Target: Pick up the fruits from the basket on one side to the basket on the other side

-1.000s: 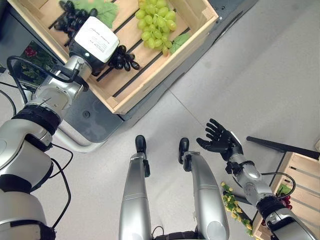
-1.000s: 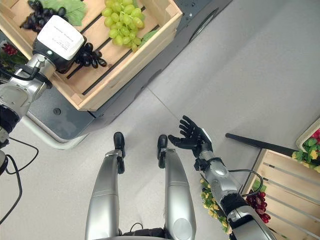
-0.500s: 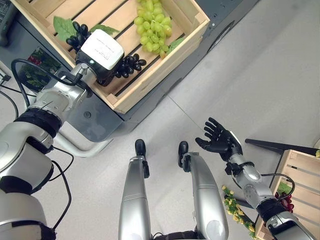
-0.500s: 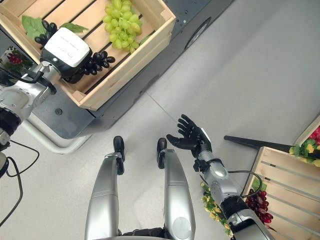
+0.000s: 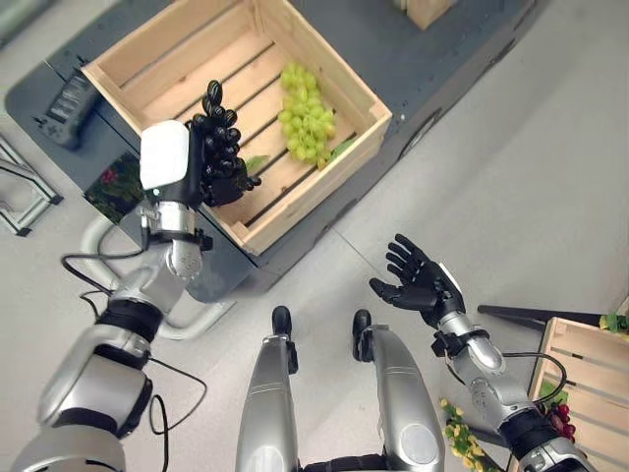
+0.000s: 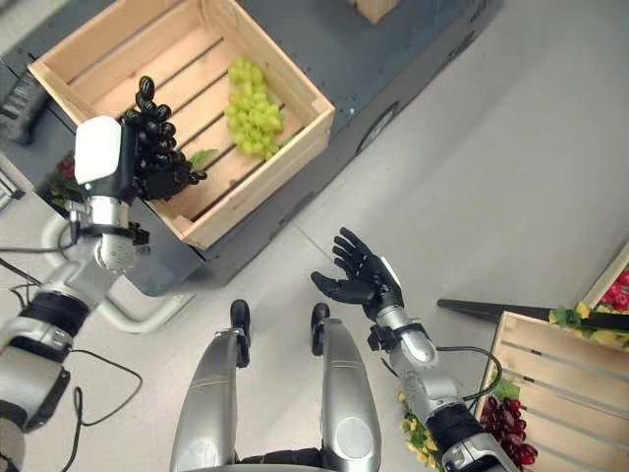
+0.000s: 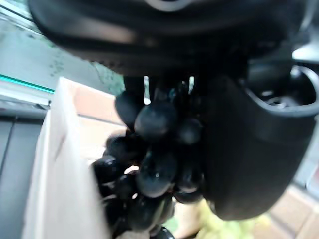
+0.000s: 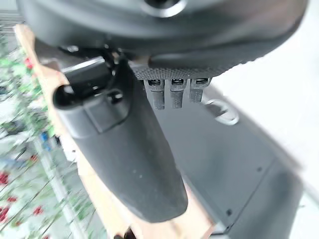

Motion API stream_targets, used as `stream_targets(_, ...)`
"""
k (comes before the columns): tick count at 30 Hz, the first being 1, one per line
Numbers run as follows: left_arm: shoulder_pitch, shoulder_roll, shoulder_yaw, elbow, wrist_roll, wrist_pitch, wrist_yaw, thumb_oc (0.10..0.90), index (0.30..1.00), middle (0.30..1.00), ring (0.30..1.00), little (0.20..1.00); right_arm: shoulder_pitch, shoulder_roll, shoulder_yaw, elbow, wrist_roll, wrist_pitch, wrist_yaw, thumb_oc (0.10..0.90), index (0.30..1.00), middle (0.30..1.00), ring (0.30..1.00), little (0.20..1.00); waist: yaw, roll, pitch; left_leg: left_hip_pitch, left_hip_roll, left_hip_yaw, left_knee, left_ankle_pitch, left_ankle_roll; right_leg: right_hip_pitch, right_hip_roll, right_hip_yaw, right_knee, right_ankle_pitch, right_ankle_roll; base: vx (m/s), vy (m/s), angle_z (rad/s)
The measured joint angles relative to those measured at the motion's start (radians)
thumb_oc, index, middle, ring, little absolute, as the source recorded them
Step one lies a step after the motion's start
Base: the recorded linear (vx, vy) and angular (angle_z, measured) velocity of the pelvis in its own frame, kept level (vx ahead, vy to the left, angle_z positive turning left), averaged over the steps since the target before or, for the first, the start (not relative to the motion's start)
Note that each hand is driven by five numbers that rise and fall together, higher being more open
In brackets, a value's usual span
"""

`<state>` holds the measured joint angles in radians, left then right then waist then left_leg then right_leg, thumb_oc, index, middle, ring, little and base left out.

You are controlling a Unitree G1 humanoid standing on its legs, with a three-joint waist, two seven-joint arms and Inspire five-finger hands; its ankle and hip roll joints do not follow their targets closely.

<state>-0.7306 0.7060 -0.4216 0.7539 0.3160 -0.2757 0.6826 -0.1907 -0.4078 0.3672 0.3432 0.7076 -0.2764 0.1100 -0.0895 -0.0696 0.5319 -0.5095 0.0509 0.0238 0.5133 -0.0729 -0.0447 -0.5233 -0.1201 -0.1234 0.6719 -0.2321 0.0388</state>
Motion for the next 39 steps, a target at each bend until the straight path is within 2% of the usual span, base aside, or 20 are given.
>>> stream_targets(5, 0.054, -0.001, 0.025, -0.086, -0.021, -0.006, 0.028, 0.4, 0.3, 0.3, 0.3, 0.3, -0.019, 0.012, -0.001, -0.07, -0.041, 0.001, -0.004, 0.8, 0.9, 0.9, 0.9, 0.9, 0.017, 0.001, -0.001, 0.101, -0.003, 0.005, -0.077, 0.02, -0.007, 0.089, -0.004, -0.003, -0.053, 0.001, 0.001, 0.07, 0.004, 0.01)
stream_targets(9, 0.097, -0.005, 0.067, -0.155, -0.101, -0.043, 0.035, 0.4, 0.3, 0.3, 0.3, 0.3, -0.022, 0.015, -0.001, -0.123, -0.088, 0.002, -0.014, 0.8, 0.9, 0.9, 0.9, 0.9, 0.027, 0.007, -0.003, 0.195, -0.004, 0.005, -0.143, 0.034, -0.008, 0.176, -0.006, -0.017, -0.103, 0.002, 0.002, 0.09, -0.001, 0.04)
stream_targets(12, 0.11, -0.033, 0.121, -0.2, -0.17, -0.077, 0.044, 0.4, 0.3, 0.3, 0.3, 0.3, -0.033, 0.015, -0.003, -0.172, -0.135, 0.005, -0.02, 0.8, 0.9, 0.9, 0.9, 0.9, 0.034, 0.017, -0.012, 0.269, -0.005, 0.007, -0.197, 0.04, -0.009, 0.243, -0.005, -0.021, -0.144, 0.002, 0.004, 0.11, -0.009, 0.0)
stream_targets(15, 0.137, -0.077, 0.173, -0.282, -0.225, -0.079, 0.029, 0.4, 0.3, 0.3, 0.3, 0.3, -0.055, 0.018, -0.004, -0.198, -0.194, 0.012, -0.034, 0.8, 0.9, 0.9, 0.9, 0.9, 0.05, 0.029, -0.015, 0.364, -0.006, 0.012, -0.261, 0.053, -0.007, 0.328, -0.004, -0.021, -0.185, 0.005, 0.01, 0.1, -0.01, -0.04)
stream_targets(17, 0.167, -0.083, 0.174, -0.324, -0.236, -0.083, 0.016, 0.4, 0.3, 0.3, 0.3, 0.3, -0.051, 0.01, -0.006, -0.216, -0.198, 0.013, -0.038, 0.8, 0.9, 0.9, 0.9, 0.9, 0.051, 0.04, -0.06, 0.389, -0.006, 0.013, -0.293, 0.053, -0.007, 0.349, -0.004, -0.021, -0.217, 0.004, 0.012, 0.13, -0.029, -0.03)
stream_targets(20, 0.194, -0.085, 0.176, -0.38, -0.254, -0.082, -0.049, 0.4, 0.3, 0.3, 0.3, 0.3, -0.05, -0.044, -0.012, -0.275, -0.198, 0.031, -0.016, 0.8, 0.9, 0.9, 0.9, 0.9, 0.053, 0.068, -0.091, 0.469, -0.002, 0.016, -0.378, 0.078, -0.003, 0.418, 0.003, -0.024, -0.279, 0.014, 0.024, 0.12, -0.059, 0.0)
stream_targets(23, 0.236, -0.094, 0.176, -0.419, -0.257, -0.082, -0.118, 0.4, 0.3, 0.3, 0.3, 0.3, -0.041, -0.086, -0.016, -0.284, -0.19, 0.036, 0.025, 0.8, 0.9, 0.9, 0.9, 0.9, 0.052, 0.089, -0.179, 0.502, -0.002, 0.016, -0.435, 0.085, -0.002, 0.452, 0.013, -0.023, -0.334, 0.022, 0.031, 0.05, -0.072, -0.02)
stream_targets(27, 0.26, -0.109, 0.166, -0.428, -0.318, -0.076, -0.21, 0.4, 0.3, 0.3, 0.3, 0.3, -0.036, -0.094, -0.017, -0.289, -0.19, 0.042, 0.048, 0.8, 0.9, 0.9, 0.9, 0.9, 0.049, 0.094, -0.261, 0.552, 0.007, 0.016, -0.49, 0.09, -0.002, 0.525, 0.032, -0.027, -0.444, 0.051, 0.038, 0.02, -0.091, -0.02)
stream_targets(31, 0.26, -0.107, 0.154, -0.44, -0.364, -0.061, -0.307, 0.4, 0.3, 0.3, 0.3, 0.3, -0.06, -0.099, -0.017, -0.315, -0.19, 0.076, 0.071, 0.8, 0.9, 0.9, 0.9, 0.9, 0.052, 0.096, -0.278, 0.602, 0.014, 0.02, -0.534, 0.093, 0.001, 0.613, 0.044, -0.029, -0.573, 0.104, 0.048, 0.01, -0.07, -0.02)
stream_targets(36, 0.258, -0.106, 0.137, -0.441, -0.413, -0.056, -0.407, 0.4, 0.3, 0.3, 0.3, 0.3, -0.122, -0.098, -0.014, -0.325, -0.18, 0.176, 0.08, 0.8, 0.9, 0.9, 0.9, 0.9, 0.052, 0.095, -0.295, 0.618, 0.001, 0.019, -0.589, 0.113, 0.015, 0.67, 0.042, -0.038, -0.712, 0.169, 0.059, -0.01, -0.051, 0.03)
stream_targets(39, 0.257, -0.106, 0.104, -0.441, -0.423, -0.056, -0.461, 0.4, 0.3, 0.3, 0.3, 0.3, -0.126, -0.097, -0.008, -0.325, -0.155, 0.225, 0.081, 0.8, 0.9, 0.9, 0.9, 0.9, 0.056, 0.093, -0.296, 0.628, -0.006, 0.016, -0.6, 0.115, 0.018, 0.693, 0.037, -0.048, -0.74, 0.179, 0.065, 0.02, -0.032, 0.07)
